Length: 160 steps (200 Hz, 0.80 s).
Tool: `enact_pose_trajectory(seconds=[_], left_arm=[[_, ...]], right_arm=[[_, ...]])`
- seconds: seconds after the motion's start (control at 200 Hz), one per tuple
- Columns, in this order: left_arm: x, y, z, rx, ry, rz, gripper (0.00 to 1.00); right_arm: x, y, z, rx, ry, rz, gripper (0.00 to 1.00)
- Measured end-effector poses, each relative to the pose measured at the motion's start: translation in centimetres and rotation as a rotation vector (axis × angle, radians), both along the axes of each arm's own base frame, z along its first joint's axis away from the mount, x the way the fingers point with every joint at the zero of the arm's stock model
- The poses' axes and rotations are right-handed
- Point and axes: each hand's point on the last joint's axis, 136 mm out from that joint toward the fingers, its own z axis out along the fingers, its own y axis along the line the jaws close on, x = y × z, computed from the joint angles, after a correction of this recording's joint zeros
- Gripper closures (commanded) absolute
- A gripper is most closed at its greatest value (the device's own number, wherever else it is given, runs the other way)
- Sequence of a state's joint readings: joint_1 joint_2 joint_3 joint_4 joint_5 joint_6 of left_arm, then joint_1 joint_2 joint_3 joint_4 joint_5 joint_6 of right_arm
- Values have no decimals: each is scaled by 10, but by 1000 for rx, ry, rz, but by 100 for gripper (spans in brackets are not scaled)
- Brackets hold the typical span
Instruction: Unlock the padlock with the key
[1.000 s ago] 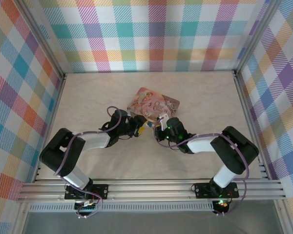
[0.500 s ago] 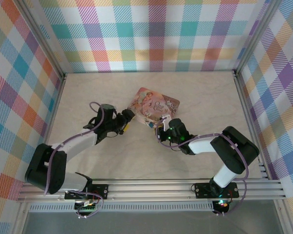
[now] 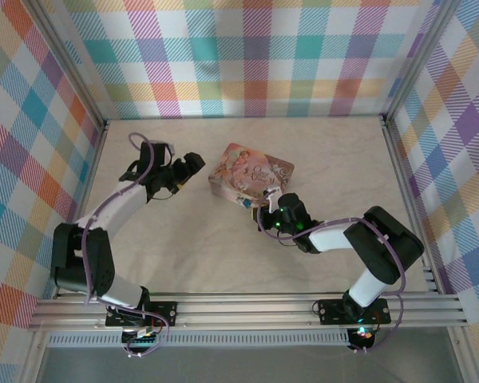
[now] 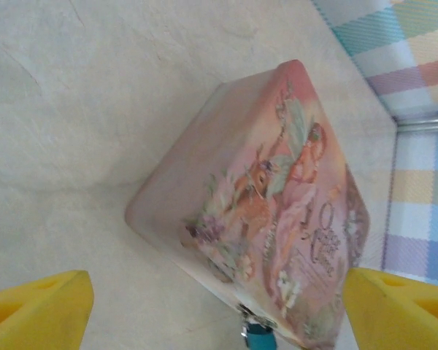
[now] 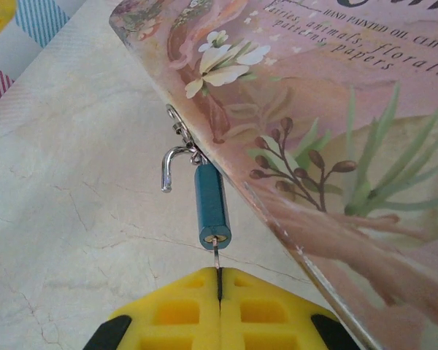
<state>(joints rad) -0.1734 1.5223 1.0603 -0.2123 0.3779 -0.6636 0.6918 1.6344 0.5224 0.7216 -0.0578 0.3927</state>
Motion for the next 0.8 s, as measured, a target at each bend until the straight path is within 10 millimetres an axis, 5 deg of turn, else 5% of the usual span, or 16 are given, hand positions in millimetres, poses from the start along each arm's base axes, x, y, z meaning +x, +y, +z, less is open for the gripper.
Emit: enact_pose_trajectory(seconds=[0.4, 0.8], left_arm=[[45, -27, -38, 12, 24, -210, 18], [35, -58, -61, -25, 64, -340, 46]], right_arm=[[-2, 0, -13, -1, 46, 1, 100], [-2, -1, -13, 21, 69, 0, 100]])
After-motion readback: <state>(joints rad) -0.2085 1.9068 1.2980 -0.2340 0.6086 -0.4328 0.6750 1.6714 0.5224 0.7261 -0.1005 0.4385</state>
